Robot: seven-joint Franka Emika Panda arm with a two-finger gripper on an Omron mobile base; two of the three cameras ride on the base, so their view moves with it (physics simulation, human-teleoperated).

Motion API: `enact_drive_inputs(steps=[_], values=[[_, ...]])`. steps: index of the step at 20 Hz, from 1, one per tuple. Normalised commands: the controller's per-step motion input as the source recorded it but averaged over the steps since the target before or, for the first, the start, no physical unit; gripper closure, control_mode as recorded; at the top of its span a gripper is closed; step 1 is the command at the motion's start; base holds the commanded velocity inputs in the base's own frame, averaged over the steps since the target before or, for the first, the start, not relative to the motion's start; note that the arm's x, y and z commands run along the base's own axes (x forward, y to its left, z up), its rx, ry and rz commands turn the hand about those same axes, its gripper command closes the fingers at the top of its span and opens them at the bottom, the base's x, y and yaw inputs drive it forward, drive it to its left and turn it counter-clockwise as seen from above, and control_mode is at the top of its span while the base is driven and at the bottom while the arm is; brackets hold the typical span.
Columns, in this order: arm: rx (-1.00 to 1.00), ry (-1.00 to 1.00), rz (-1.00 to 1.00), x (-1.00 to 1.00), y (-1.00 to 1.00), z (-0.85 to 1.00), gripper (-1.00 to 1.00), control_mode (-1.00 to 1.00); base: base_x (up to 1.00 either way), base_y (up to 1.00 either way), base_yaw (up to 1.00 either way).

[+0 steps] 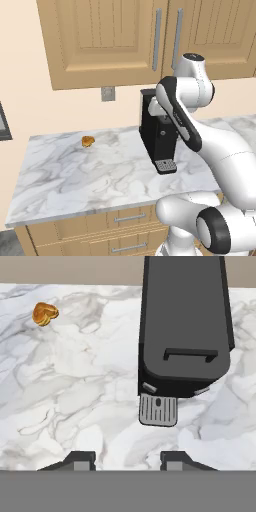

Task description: Pick the soap dispenser and sponge from the cabinet and place them on the counter.

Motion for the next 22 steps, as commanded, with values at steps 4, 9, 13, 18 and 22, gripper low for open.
enact_drive_inputs(steps=[4, 9, 13, 18, 22], values=[[0.00, -0.03, 0.00, 0.00, 0.00, -0.01, -1.00, -1.00, 0.00, 0.00, 0.00], [-0.01, -0.06, 0.01, -0.15, 0.02, 0.03, -1.00, -1.00, 0.00, 0.00, 0.00], [0.00, -0.18, 0.02, -0.10, 0.00, 0.28, -1.00, -1.00, 0.00, 0.00, 0.00], [0.00, -0.27, 0.01, -0.02, 0.02, 0.45, -1.00, -1.00, 0.00, 0.00, 0.00], [0.00, -0.30, 0.02, -0.05, 0.10, 0.50, -1.00, -1.00, 0.00, 0.00, 0.00]])
